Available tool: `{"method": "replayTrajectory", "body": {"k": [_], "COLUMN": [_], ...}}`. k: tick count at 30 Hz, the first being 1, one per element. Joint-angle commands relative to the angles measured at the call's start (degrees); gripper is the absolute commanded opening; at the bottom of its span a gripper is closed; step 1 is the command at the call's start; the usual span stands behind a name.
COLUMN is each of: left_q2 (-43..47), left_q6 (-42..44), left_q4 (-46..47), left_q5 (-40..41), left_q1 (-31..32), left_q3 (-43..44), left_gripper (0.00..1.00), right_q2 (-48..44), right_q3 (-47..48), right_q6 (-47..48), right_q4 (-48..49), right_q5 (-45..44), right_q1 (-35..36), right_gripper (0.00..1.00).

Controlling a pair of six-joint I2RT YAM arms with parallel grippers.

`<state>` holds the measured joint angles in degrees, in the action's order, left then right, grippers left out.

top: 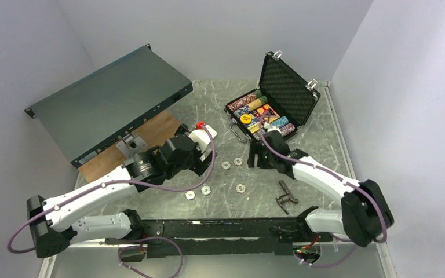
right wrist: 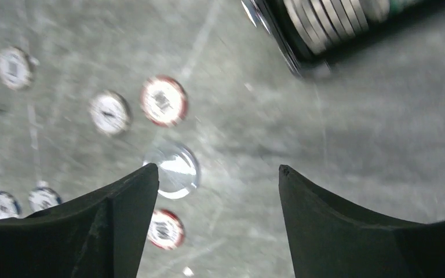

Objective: Pack up texas hold em set

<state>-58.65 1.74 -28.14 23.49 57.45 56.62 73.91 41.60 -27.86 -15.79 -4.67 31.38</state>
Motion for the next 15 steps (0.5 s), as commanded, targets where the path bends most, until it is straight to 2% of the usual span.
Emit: {"method": "replayTrajectory", "body": {"k": [1,4,6,9,12,14,15], "left_q2": [-4.2,-9.0,-13.9,-16.2,-13.7,-11.7,-10.4], "left_q6": [-9.3,-16.8,-22.7,-29.7,-31.4,-32.1,-32.2], "left_q4": [1.1,5.5,4.5,5.5,6.6,4.8,4.0], "left_q5": [-6.4,-9.1,-9.8,-10.7,-9.0,-6.8,-6.2], "left_q1": [0.2,0.4,0.6,0.8,0.8,0.9,0.8], "left_q3": [4.0,2.1,3.6,3.1,0.5,-0.4,-1.0], "left_gripper": [0.99,0.99,0.99,0.99,0.99,0.99,0.99], "right_q2": [-9.4,-15.5,-17.6,-15.0,-10.6,-7.2,-5.0], "right_q3": [-6.6,-9.4,-10.1,-9.0,-8.2,-7.1,-5.7], "right_q6": [-5.4,-7.3,-7.4,-6.8,-6.1,-5.1,-4.5], "right_q4": [1.6,-0.6,-1.2,-2.1,-0.6,0.6,-0.3], "right_q5": [-3.1,-6.5,-5.6,-2.1,2.1,3.1,2.7], "right_q1": [-0.4,-0.6,-1.0,-1.1,0.4,2.2,3.2], "right_gripper": [0.81,0.86,0.90,0.90,0.92,0.99,1.00]}}
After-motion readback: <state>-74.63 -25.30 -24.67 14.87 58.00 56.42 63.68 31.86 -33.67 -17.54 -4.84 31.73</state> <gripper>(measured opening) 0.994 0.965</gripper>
